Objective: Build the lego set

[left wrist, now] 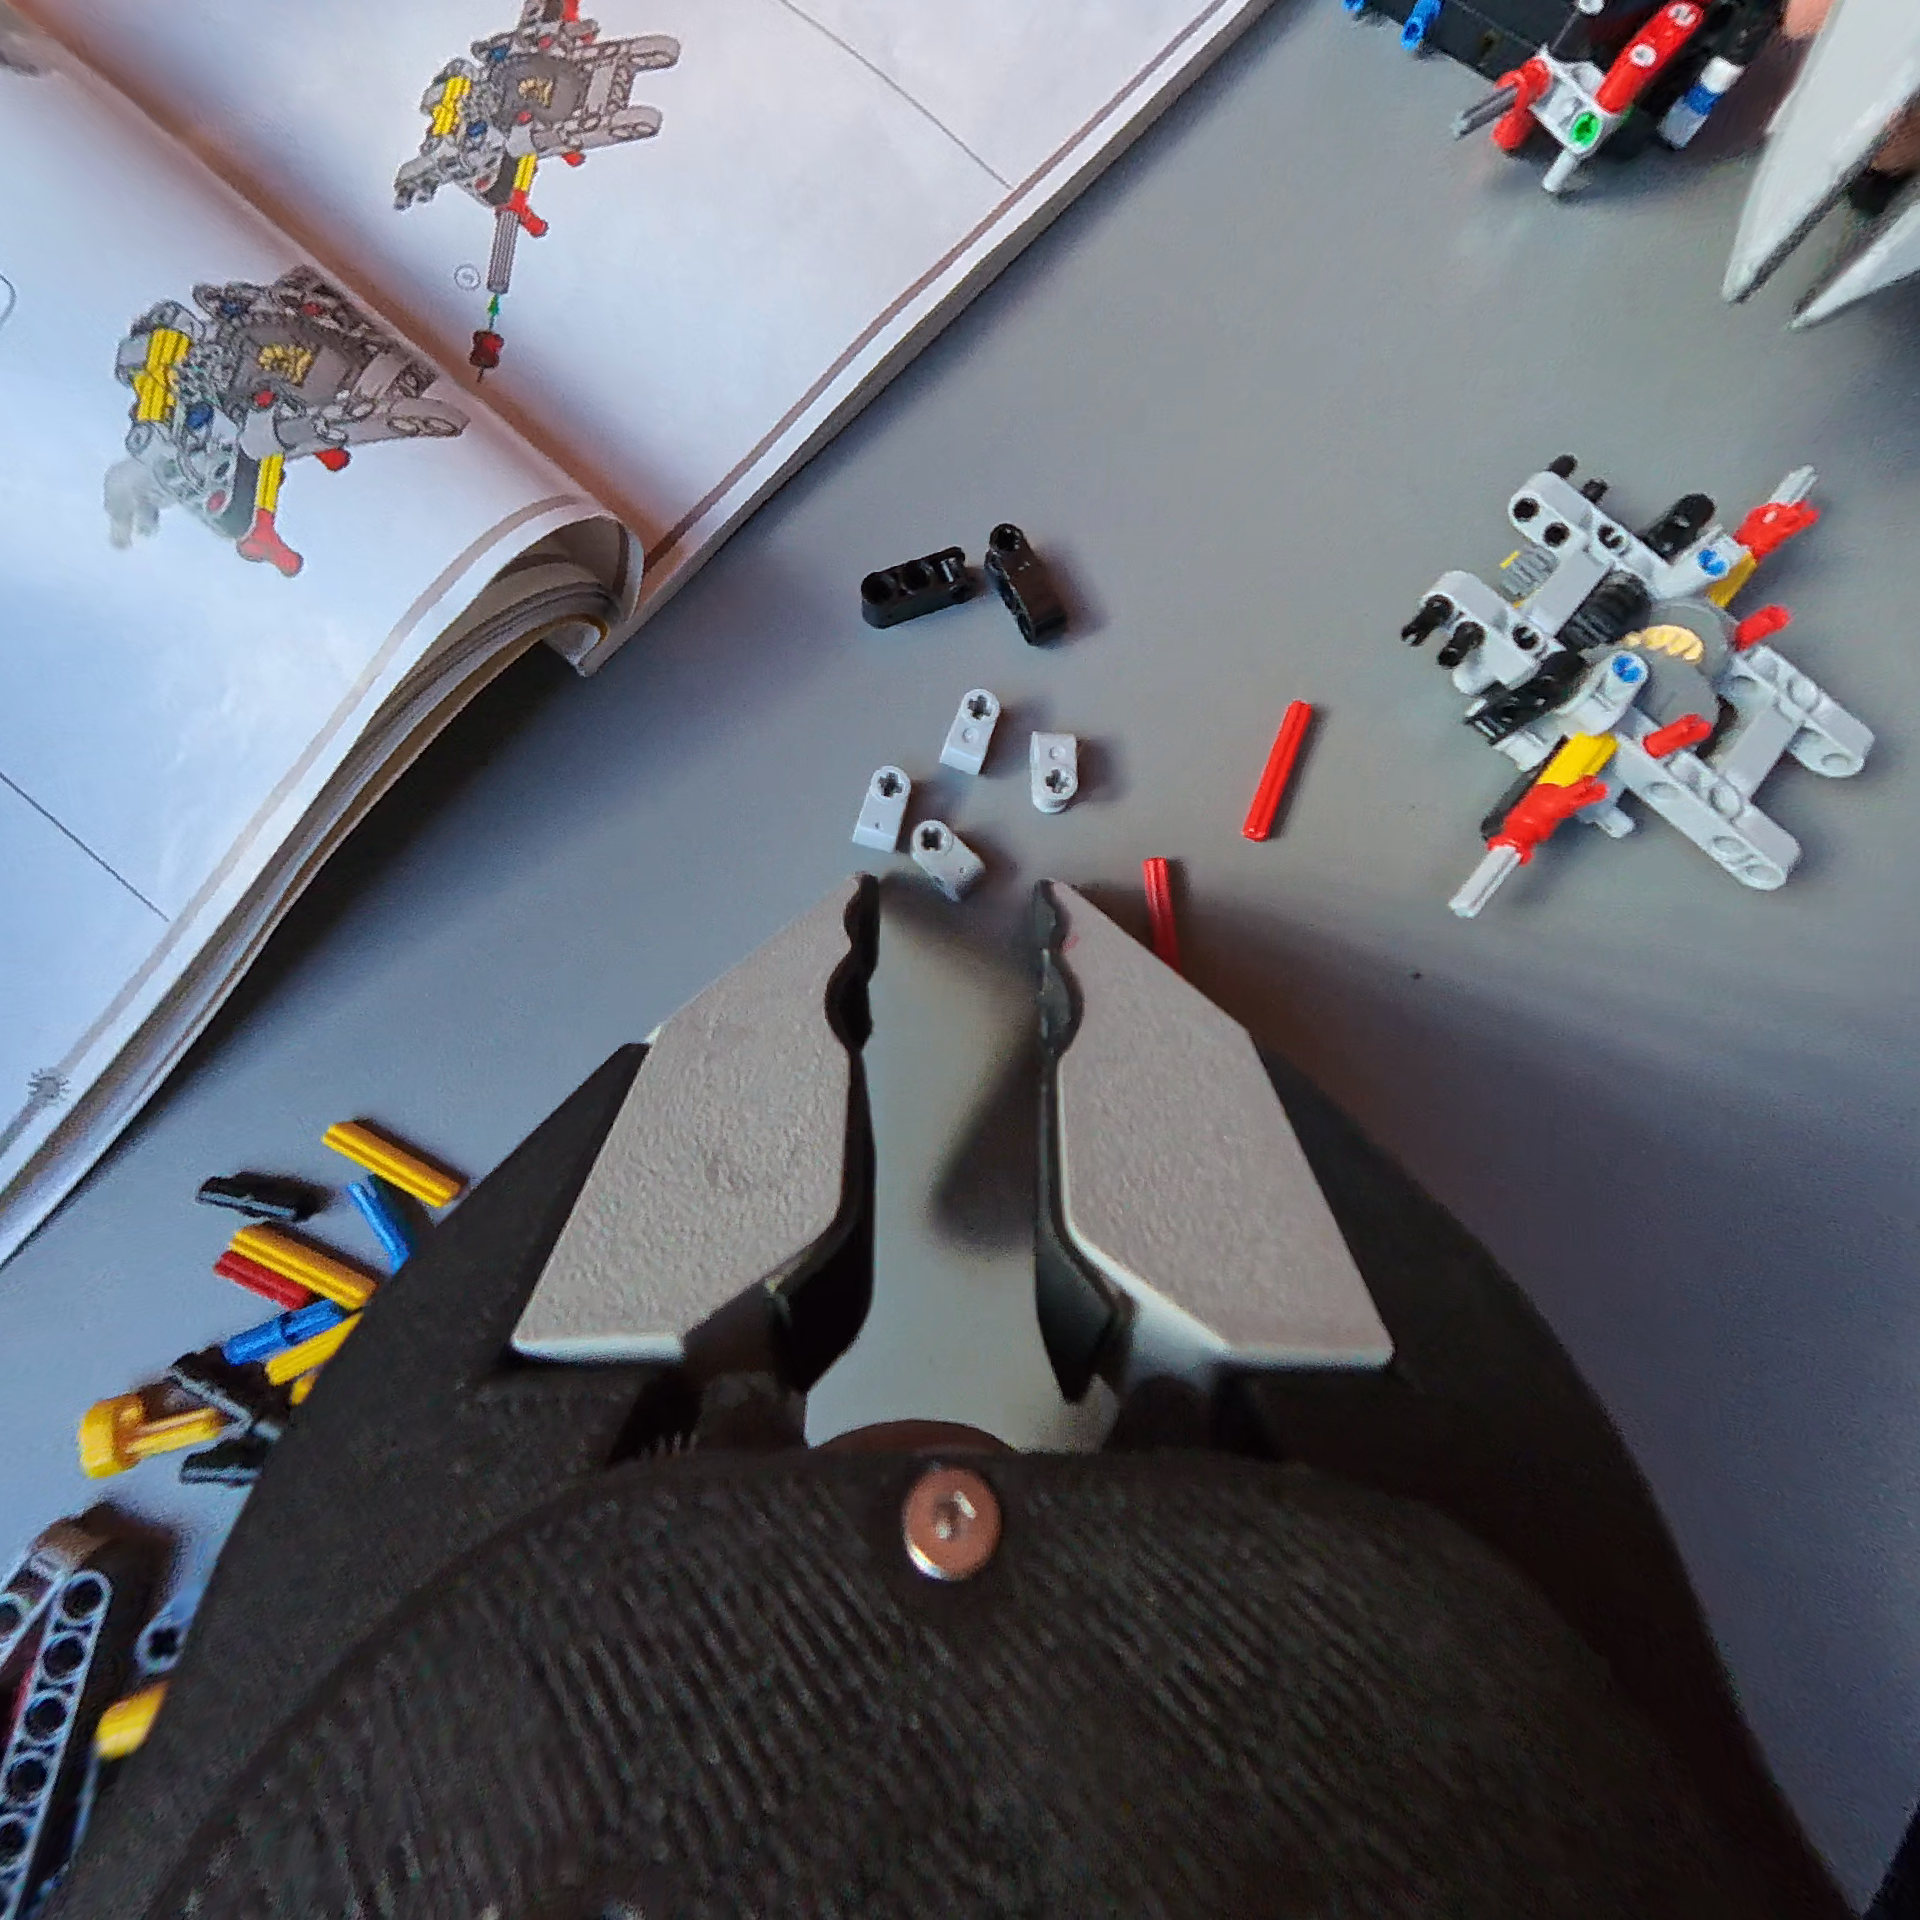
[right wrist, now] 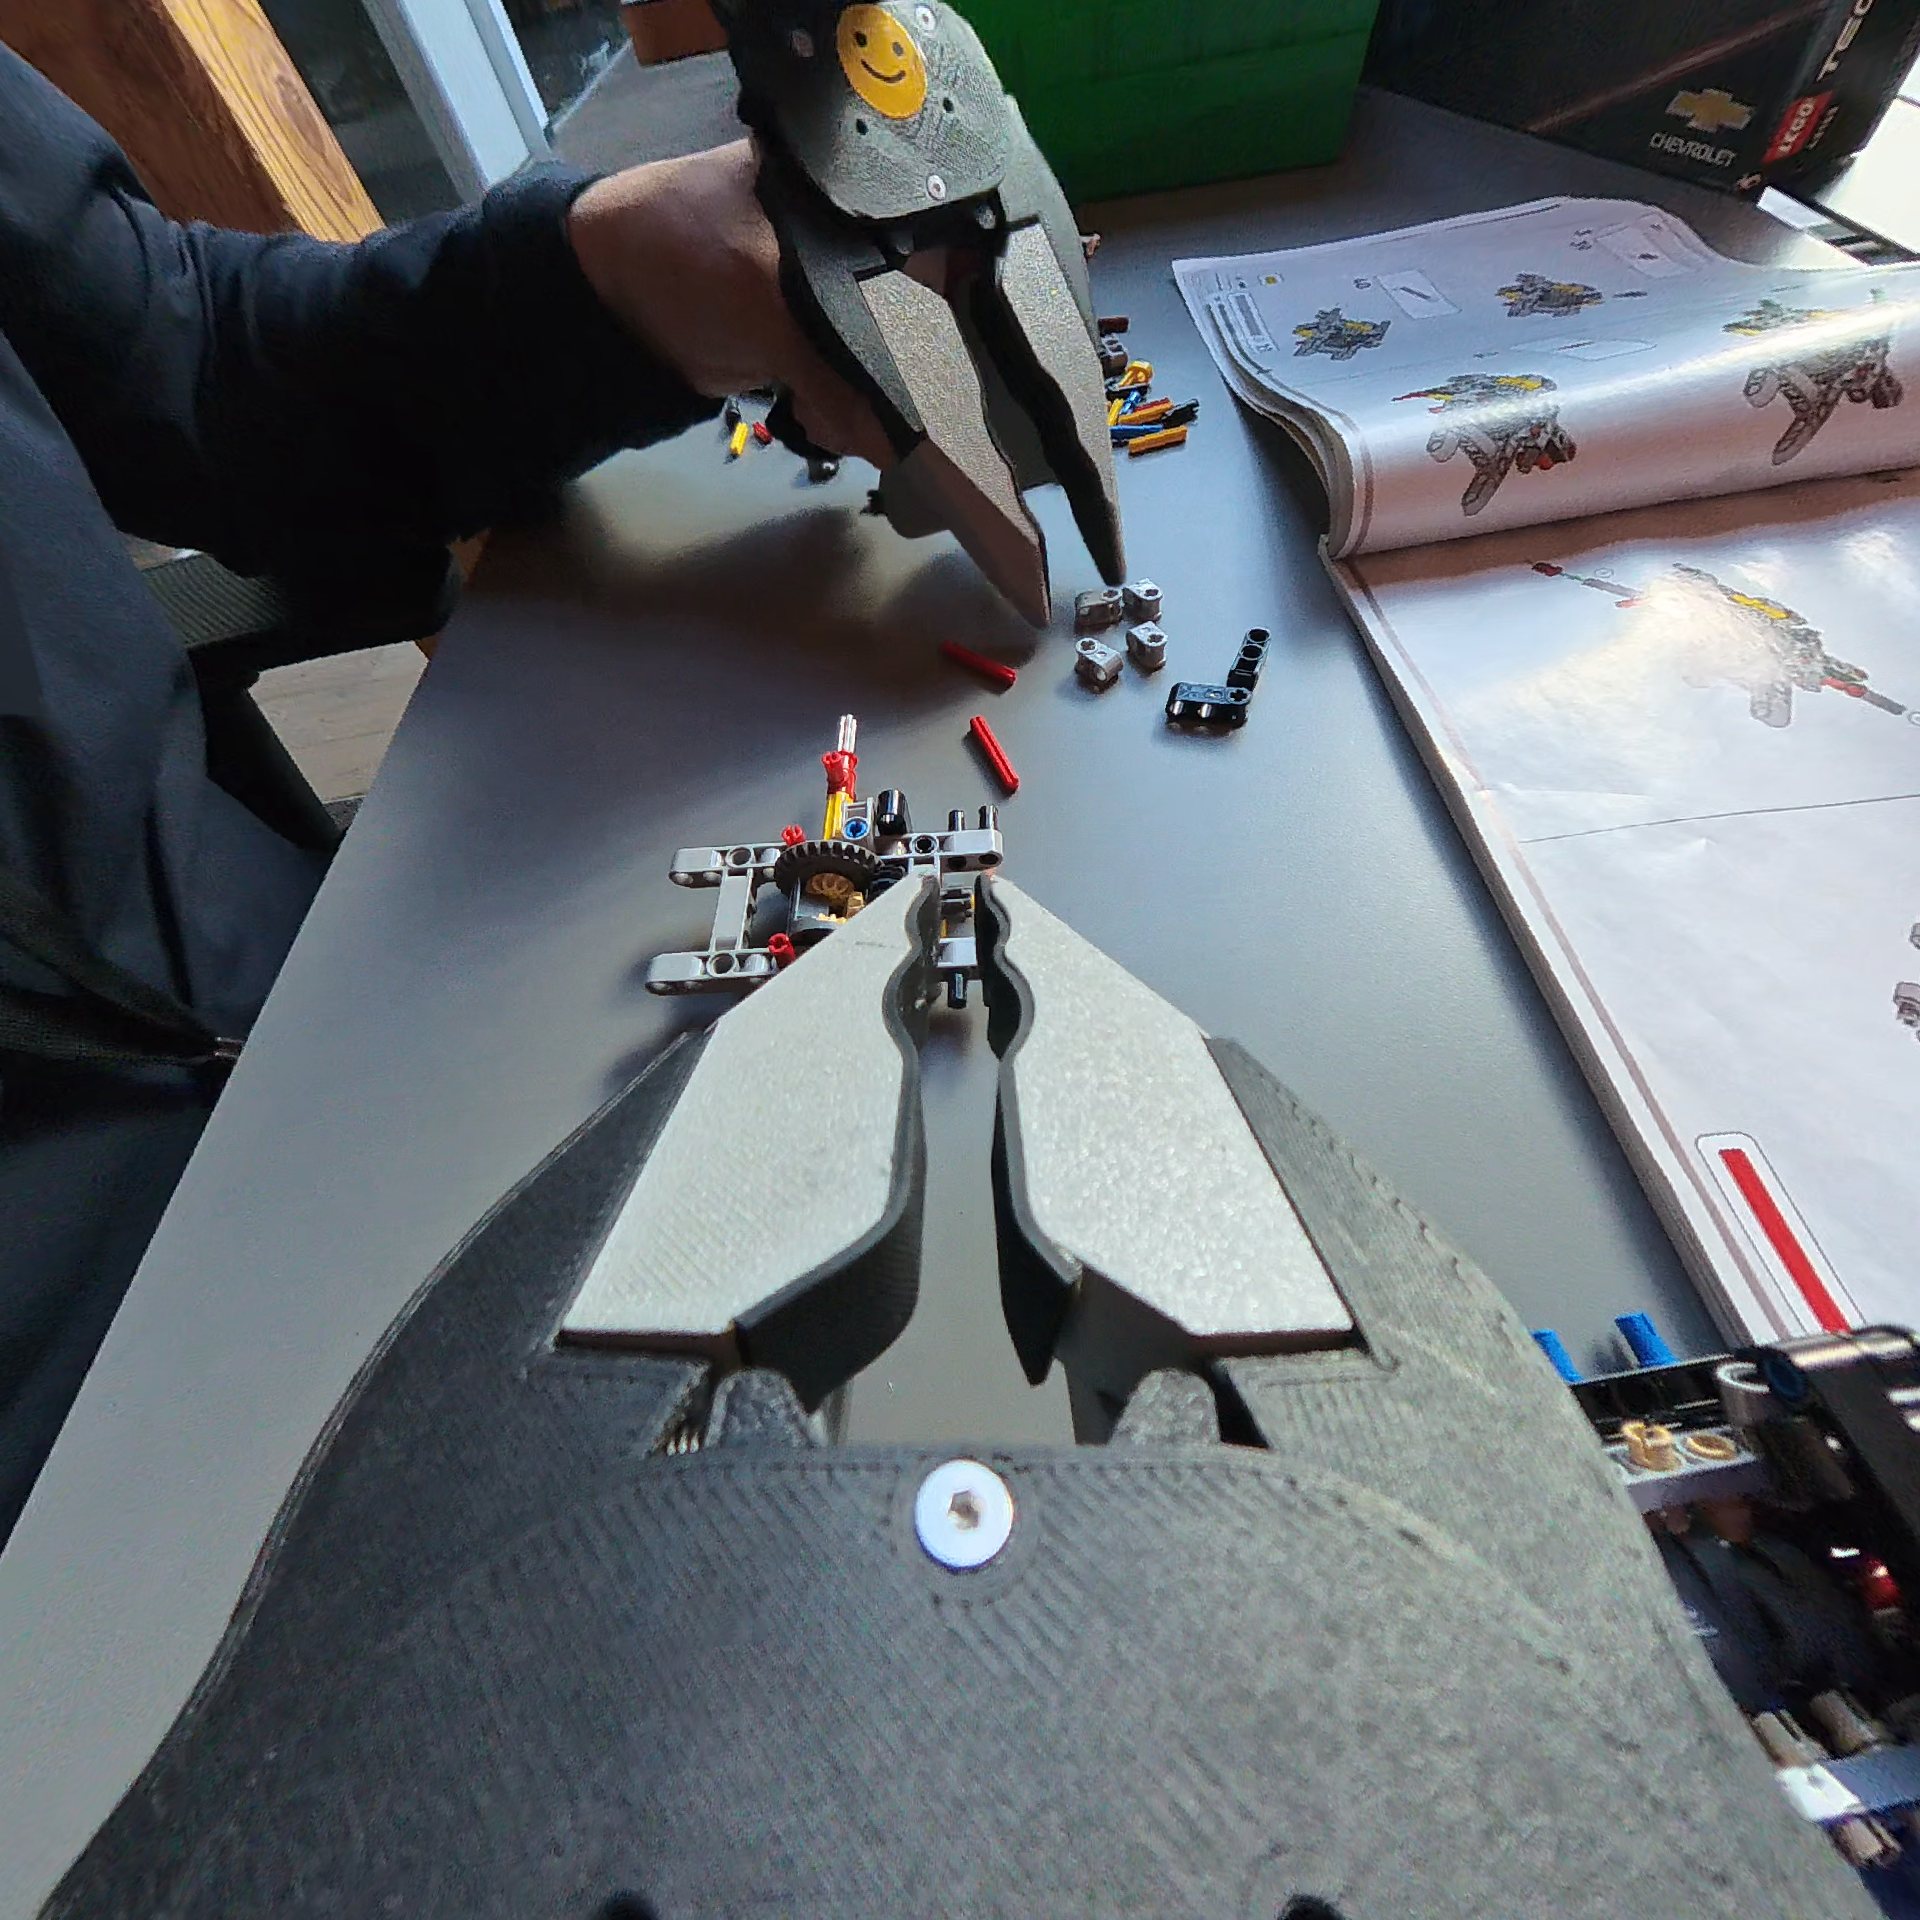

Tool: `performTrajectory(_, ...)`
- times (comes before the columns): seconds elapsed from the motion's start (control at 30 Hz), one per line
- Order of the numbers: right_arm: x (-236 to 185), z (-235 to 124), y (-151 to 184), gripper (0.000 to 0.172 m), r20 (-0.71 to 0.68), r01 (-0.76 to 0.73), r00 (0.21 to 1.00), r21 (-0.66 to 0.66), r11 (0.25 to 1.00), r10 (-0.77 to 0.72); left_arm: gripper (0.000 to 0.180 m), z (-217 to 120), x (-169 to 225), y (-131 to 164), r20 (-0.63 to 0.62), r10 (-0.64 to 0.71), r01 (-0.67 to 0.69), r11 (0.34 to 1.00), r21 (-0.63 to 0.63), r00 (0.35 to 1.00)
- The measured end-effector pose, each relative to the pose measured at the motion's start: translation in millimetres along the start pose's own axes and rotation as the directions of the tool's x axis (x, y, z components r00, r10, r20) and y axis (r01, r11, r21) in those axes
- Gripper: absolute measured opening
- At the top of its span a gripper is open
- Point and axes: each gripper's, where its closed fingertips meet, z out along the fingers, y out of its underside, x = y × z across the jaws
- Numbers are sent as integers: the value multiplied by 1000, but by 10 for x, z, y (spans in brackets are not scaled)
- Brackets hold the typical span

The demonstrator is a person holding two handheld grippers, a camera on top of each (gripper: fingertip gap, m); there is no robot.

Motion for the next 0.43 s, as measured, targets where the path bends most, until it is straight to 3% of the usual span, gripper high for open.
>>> performTrajectory(0.1, -6, 6, 6, 3, 1, 6, 1000, -6, 1000, -6, 25, 22, -3, -7, 10, 0, 0, 1000, 8, 1000)
performTrajectory(0.23, -13, 5, 9, 2, -3, 13, 1000, -6, 1000, -13, 0, 17, -57, 16, 62, 67, -67, 998, 10, 996)
performTrajectory(0.43, -8, -13, -9, 2, 8, -7, 1000, 10, 1000, 7, 0, 33, 4, 4, 25, 112, -113, 992, 48, 993)
